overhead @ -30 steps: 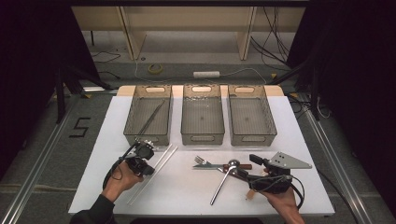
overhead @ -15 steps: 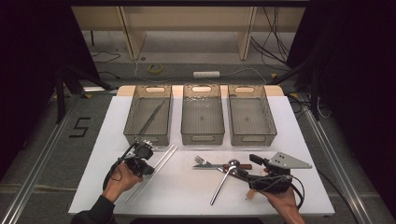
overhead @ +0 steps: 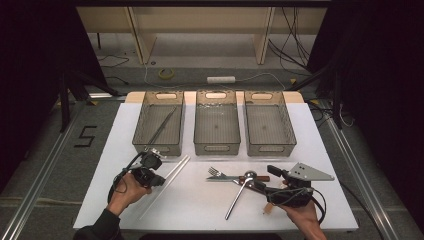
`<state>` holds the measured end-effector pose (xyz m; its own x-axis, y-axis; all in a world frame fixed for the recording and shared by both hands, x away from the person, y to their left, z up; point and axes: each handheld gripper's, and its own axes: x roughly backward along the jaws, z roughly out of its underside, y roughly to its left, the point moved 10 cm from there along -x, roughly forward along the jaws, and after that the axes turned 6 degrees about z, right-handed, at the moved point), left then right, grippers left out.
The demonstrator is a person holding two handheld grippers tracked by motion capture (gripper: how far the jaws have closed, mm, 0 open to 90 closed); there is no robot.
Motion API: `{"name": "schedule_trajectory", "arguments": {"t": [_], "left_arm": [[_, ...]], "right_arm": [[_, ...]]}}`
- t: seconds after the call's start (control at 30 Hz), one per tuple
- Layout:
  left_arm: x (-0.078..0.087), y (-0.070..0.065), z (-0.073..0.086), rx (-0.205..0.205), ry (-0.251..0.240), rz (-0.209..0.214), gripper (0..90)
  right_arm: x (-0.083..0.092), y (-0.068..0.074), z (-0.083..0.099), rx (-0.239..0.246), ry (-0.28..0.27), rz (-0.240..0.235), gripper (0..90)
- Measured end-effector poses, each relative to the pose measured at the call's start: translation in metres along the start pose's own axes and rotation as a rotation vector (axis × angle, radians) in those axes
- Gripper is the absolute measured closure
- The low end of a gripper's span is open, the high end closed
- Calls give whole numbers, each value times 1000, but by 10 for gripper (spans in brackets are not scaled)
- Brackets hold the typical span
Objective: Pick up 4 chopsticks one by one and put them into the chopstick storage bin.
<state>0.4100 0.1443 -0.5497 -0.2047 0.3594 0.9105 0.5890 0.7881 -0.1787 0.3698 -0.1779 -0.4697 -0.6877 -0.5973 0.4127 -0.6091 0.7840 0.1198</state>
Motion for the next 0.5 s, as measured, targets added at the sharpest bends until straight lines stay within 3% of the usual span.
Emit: {"name": "schedule_trajectory", "arguments": {"t": [0.5], "left_arm": [[14, -1, -5, -5, -58, 45, 848]], "right_arm": [[0, 0, 0, 1, 0, -1, 292]]}}
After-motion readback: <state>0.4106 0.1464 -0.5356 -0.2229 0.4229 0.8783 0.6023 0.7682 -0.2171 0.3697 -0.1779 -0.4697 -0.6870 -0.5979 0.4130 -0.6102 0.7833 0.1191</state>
